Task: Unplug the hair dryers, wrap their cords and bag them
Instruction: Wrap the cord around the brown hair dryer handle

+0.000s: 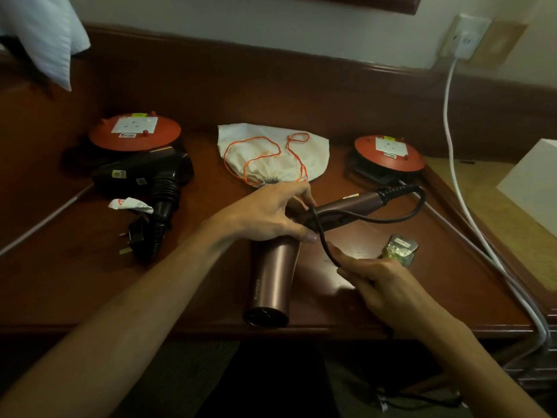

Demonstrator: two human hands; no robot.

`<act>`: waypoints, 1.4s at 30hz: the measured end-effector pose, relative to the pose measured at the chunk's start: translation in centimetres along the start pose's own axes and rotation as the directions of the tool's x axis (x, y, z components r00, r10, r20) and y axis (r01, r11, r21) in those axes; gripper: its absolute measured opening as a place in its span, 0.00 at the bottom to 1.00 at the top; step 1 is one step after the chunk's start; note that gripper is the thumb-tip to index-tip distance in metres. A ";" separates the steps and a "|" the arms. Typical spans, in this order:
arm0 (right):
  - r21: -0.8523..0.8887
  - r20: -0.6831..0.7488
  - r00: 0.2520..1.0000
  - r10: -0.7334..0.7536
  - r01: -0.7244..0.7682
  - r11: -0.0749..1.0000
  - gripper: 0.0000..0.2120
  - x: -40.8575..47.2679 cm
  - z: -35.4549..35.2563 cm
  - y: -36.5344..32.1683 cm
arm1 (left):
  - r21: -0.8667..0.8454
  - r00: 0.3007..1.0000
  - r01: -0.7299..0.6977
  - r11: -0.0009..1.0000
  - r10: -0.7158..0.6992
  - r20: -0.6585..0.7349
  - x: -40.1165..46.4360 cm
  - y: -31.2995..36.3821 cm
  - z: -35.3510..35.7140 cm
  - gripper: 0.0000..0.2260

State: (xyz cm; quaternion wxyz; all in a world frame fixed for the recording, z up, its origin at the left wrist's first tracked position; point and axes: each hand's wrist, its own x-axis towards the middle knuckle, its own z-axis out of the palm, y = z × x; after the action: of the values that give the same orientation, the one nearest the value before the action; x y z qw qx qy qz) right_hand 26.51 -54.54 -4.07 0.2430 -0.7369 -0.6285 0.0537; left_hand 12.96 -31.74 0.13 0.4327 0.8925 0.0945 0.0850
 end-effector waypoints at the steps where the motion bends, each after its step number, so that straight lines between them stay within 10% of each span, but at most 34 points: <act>1: 0.014 -0.008 1.000 0.023 -0.023 1.000 0.16 0.3 0.0 0.3 | -0.003 1.000 -0.001 1.000 0.001 -0.001 0.0 0.0 0.0 0.20; 16: 0.218 0.244 0.945 0.218 -0.272 0.937 0.10 8.7 -0.8 1.8 | -0.098 0.999 -0.025 0.995 0.022 -0.028 -0.6 -0.8 0.0 0.19; 23: 0.038 0.315 0.900 0.301 -0.329 0.944 0.11 12.6 -1.9 5.5 | 0.187 0.995 -0.067 0.980 0.052 0.085 0.7 -0.2 0.6 0.20; 33: 0.436 0.682 0.729 0.058 -0.469 0.768 0.13 13.6 -7.7 3.9 | 0.419 0.974 0.013 0.908 -0.106 0.200 1.8 1.1 1.7 0.27; 42: 0.317 0.695 0.716 -0.065 -0.224 0.922 0.12 11.0 -10.4 -1.1 | 0.183 0.986 -0.059 0.981 0.028 0.163 1.0 0.2 0.8 0.23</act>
State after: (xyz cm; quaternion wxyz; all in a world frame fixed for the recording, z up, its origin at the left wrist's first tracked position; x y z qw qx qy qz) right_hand 31.79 -47.01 8.03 0.1247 -0.6282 -0.6176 0.4565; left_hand 14.17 -32.23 -0.10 0.3509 0.9351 0.0475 0.0132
